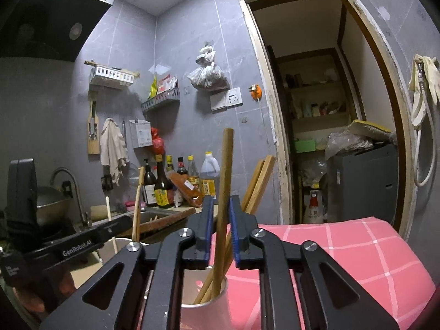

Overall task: Organize utensils
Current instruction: 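Lower the chopsticks into the caddy and open both grippers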

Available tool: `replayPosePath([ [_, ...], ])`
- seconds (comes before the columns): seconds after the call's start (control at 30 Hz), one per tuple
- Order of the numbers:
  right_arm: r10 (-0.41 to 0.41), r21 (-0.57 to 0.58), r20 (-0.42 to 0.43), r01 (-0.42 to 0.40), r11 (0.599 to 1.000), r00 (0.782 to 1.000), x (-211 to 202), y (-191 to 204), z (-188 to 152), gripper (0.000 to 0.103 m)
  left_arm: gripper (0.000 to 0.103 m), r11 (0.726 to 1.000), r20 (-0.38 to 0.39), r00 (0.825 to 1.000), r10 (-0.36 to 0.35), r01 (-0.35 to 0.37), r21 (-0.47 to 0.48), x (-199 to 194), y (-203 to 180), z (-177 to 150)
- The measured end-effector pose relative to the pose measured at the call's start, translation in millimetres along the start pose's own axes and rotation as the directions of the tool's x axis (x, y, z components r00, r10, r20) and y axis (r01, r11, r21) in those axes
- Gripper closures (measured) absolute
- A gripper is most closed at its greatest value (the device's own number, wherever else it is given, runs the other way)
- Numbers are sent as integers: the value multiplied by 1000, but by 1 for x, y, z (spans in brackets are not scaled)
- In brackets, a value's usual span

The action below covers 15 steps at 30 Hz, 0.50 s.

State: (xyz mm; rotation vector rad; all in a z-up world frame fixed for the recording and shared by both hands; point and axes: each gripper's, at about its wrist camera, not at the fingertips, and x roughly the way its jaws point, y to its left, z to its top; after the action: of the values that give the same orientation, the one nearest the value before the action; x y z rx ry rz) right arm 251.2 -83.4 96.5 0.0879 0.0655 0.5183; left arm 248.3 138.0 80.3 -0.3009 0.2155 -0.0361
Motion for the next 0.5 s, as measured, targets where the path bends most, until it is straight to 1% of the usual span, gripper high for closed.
replayPosePath([
  [0.07,0,-4,17,0,1000,1000,-4,0,3,78,97,1000,6,1000,-6,6,0,-4,-2,2],
  [0.1,-1,-6,25,1,1000,1000,-6,-1,5,78,96,1000,8,1000,-8,8,0,-5,-3,3],
  [0.17,-5,-14,41,6,1000,999,-11,-2,9,77,92,1000,14,1000,-13,13,2,-9,-6,5],
  [0.23,-10,-16,59,11,1000,998,-16,-4,14,72,87,1000,18,1000,-21,21,3,-12,-10,7],
  [0.3,-14,-11,73,15,1000,997,-21,-7,18,59,82,999,22,999,-35,34,6,-16,-15,9],
  [0.37,-23,-3,89,23,1000,996,-28,-12,23,52,74,999,27,999,-43,43,11,-19,-19,11],
  [0.4,-28,-2,96,29,1000,995,-32,-14,25,48,71,999,31,998,-49,49,13,-21,-22,11],
  [0.43,-33,-3,101,34,999,994,-35,-17,26,46,68,998,34,998,-59,58,14,-24,-25,12],
  [0.47,-40,-3,107,41,999,993,-40,-21,28,44,66,998,36,997,-66,65,16,-26,-28,13],
  [0.5,-46,-5,110,47,999,993,-44,-24,29,40,65,997,38,997,-74,73,20,-28,-31,13],
])
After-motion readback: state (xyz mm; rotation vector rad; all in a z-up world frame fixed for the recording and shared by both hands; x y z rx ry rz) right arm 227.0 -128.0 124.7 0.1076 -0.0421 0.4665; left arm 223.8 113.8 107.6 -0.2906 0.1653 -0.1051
